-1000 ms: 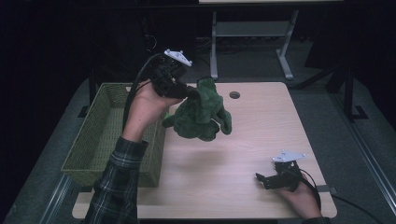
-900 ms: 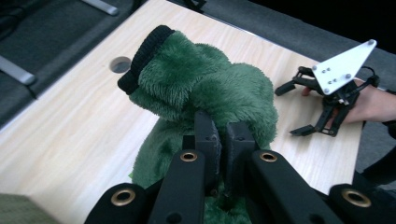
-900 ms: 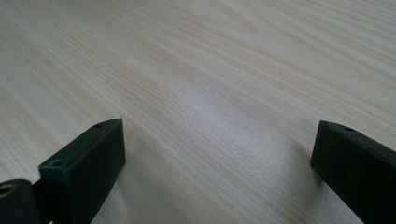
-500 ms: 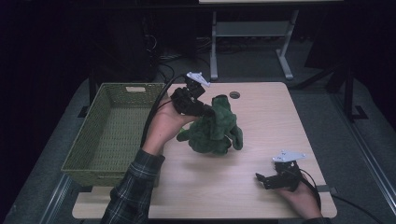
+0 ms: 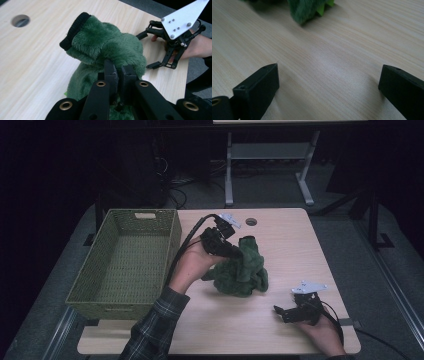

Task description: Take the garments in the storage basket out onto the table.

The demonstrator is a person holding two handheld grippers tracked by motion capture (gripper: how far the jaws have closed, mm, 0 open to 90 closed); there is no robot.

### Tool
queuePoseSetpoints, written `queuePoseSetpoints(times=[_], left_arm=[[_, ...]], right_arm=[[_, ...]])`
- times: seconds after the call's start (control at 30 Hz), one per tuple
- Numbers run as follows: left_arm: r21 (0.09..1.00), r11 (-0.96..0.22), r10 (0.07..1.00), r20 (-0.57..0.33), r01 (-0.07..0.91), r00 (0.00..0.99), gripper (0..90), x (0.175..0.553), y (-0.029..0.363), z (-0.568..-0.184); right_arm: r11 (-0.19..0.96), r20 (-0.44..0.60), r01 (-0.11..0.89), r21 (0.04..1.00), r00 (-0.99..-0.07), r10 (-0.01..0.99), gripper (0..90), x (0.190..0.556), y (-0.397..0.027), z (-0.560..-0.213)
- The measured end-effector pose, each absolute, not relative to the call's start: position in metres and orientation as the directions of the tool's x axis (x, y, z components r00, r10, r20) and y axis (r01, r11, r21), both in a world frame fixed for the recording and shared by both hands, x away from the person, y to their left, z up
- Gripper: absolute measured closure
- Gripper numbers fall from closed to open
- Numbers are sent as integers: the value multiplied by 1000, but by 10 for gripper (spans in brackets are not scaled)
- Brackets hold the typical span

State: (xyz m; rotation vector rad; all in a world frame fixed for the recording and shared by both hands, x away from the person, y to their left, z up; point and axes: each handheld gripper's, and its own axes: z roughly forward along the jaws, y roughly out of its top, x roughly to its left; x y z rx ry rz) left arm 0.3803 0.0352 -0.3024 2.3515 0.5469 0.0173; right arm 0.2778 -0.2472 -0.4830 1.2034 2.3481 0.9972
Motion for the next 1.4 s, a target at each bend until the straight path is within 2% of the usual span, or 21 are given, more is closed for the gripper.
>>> queuePoseSetpoints(times=[0.37,0.73,1.23,1.33,1.4], left_arm=[[599,-681,382,-199,421,902,859,384,10,-348],[553,-697,408,-217,456,887,854,400,2,-397],[506,-724,405,-239,469,883,847,408,-7,-441],[512,-721,400,-241,466,884,805,410,-4,-438],[514,-723,399,-234,461,887,685,410,-3,-436]], right_arm=[[402,32,582,707,-594,804,26,278,-247,-483],[401,33,583,707,-594,804,26,278,-247,-483],[404,33,581,707,-597,801,26,277,-247,-483],[404,34,581,707,-598,801,26,277,-247,-483],[403,34,581,707,-597,801,26,277,-247,-483]])
